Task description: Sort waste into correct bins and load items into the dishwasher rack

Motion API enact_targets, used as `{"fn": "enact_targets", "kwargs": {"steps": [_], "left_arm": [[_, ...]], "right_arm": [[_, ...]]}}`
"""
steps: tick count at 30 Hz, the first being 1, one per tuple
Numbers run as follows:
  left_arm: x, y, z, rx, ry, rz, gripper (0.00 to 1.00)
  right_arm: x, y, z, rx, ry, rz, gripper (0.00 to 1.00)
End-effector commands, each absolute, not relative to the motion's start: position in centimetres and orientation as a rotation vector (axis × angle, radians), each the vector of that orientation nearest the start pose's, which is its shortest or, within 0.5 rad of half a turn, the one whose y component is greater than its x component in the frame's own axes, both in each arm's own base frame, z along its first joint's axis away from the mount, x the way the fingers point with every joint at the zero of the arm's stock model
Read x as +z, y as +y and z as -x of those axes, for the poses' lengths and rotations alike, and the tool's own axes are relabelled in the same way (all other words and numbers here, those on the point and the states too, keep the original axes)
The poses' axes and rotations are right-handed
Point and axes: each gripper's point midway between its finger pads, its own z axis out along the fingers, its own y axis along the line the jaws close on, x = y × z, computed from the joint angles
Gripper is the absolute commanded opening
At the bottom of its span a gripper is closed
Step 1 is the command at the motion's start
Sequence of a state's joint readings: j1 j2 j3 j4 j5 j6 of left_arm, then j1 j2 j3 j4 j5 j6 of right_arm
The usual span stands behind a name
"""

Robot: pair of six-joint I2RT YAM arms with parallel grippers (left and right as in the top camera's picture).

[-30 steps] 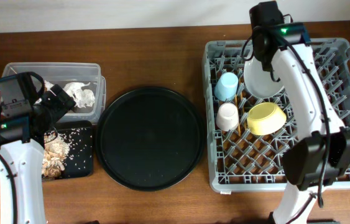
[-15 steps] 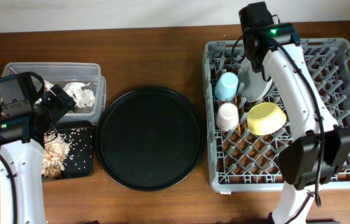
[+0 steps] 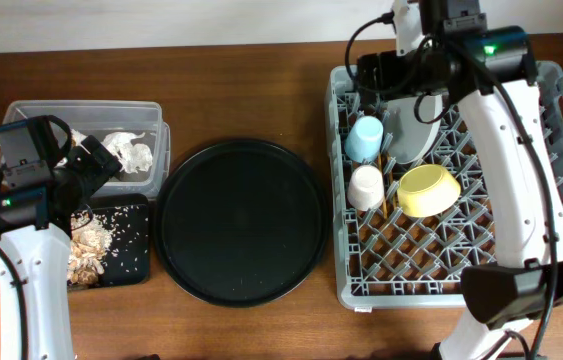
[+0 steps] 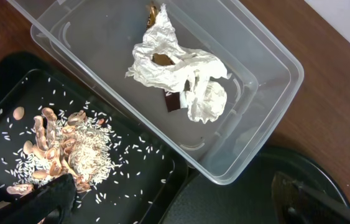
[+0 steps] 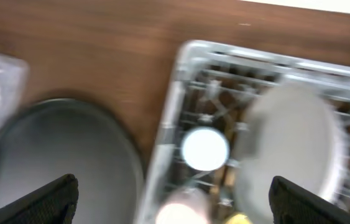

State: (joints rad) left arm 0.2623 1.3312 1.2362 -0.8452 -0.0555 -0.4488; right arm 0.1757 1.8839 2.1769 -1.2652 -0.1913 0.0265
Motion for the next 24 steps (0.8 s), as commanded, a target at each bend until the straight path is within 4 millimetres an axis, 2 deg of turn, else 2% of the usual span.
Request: {"fn": "enact_targets", "kwargs": {"steps": [1,10,13,18,21,22,24], "left_arm": [[21.6,10.1,-33.8,-0.011,2.325,0.884,0.99],[21.6,10.1,-33.8,-0.011,2.325,0.884,0.99],[21.6,10.1,-33.8,-0.011,2.325,0.884,0.99],[21.6,10.1,-33.8,-0.011,2.325,0.884,0.99],[21.6,10.1,-33.8,-0.011,2.325,0.884,0.99],[21.6,10.1,-33.8,-0.011,2.325,0.884,0.99],[21.6,10.1,-33.8,-0.011,2.325,0.884,0.99]], "right_arm": [[30.7,13.4,-43.3,0.5,2.497,0.312,0.98],[30.7,13.0,-43.4,0.487,2.499,0.301,0.98],[33.2,11.3,-42.6,0.417,2.443,0.267,0.98],[42.0,8.3,-37.2,0.33,2.218,0.218,0.99],[47.5,5.7,-31.3,0.215,2.051,0.157,0.98],[48.2,5.2,-30.0,0.196,2.02,0.145,0.98],[49.8,4.0,-25.7,0.158,1.922,0.118,0.98]]}}
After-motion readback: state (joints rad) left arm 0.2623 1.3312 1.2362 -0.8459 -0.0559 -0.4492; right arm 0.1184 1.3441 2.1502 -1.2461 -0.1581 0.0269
